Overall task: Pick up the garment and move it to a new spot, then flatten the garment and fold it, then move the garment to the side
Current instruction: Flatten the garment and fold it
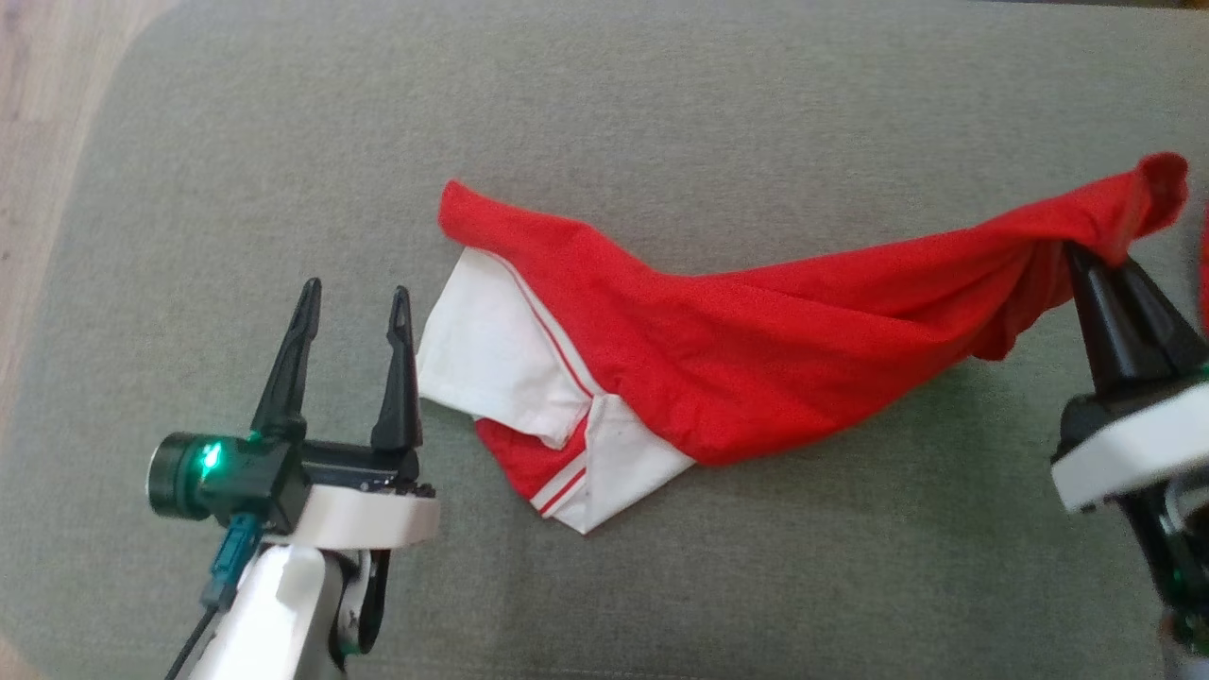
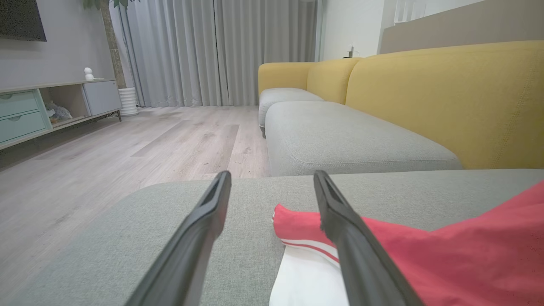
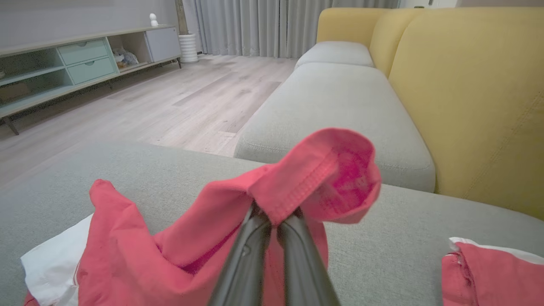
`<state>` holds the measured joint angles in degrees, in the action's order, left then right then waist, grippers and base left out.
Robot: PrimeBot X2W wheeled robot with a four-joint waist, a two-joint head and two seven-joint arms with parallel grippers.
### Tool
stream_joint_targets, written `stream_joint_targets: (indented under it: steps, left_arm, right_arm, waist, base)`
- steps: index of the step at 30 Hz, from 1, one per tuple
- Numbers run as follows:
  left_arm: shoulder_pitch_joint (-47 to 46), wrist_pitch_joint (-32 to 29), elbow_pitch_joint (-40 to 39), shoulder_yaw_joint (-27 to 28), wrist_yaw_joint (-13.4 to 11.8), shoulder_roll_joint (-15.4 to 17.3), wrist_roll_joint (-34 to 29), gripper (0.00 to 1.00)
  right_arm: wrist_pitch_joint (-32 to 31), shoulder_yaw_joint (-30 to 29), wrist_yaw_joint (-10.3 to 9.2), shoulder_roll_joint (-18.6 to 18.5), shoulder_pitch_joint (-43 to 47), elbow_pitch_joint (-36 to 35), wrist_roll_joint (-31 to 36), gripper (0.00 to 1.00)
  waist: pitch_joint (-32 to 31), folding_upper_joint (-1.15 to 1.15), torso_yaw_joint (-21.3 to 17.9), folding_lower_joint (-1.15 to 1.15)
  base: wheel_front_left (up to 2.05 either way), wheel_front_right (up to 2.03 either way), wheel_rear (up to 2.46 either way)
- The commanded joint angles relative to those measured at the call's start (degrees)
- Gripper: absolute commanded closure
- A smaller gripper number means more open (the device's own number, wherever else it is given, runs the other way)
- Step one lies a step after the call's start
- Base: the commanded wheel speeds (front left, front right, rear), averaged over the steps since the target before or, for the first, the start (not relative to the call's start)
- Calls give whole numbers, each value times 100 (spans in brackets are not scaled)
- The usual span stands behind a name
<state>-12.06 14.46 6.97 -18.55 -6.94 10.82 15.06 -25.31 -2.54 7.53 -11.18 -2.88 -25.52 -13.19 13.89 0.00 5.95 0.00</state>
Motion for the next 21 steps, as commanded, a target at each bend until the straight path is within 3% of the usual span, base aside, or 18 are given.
stream_joint_targets:
  steps: [1,10,19,20,21]
  left_arm:
    - [-250,53,-151,176,43,55,-48,0]
    - [-472,53,-62,54,176,-139,-105,0]
    - [-609,53,34,15,302,-303,-203,0]
    - [-609,53,44,18,309,-318,-216,0]
    - [-606,53,55,23,313,-329,-230,0]
  right_arm:
    - [-28,110,-4,-149,-270,-60,-44,100]
    - [241,140,-4,-388,-1467,1660,-407,100]
    - [1011,143,-4,-568,-2628,3634,-484,100]
    - [1104,169,-4,-556,-2705,3857,-501,64]
    - [1205,205,-4,-555,-2772,4055,-513,0]
  waist:
    - [77,0,99,0]
    - [475,0,584,0]
    - [634,0,841,0]
    - [634,0,848,0]
    - [633,0,848,0]
  base:
    - [0,0,0]
    - [0,0,0]
    - [0,0,0]
    - [0,0,0]
    - [0,0,0]
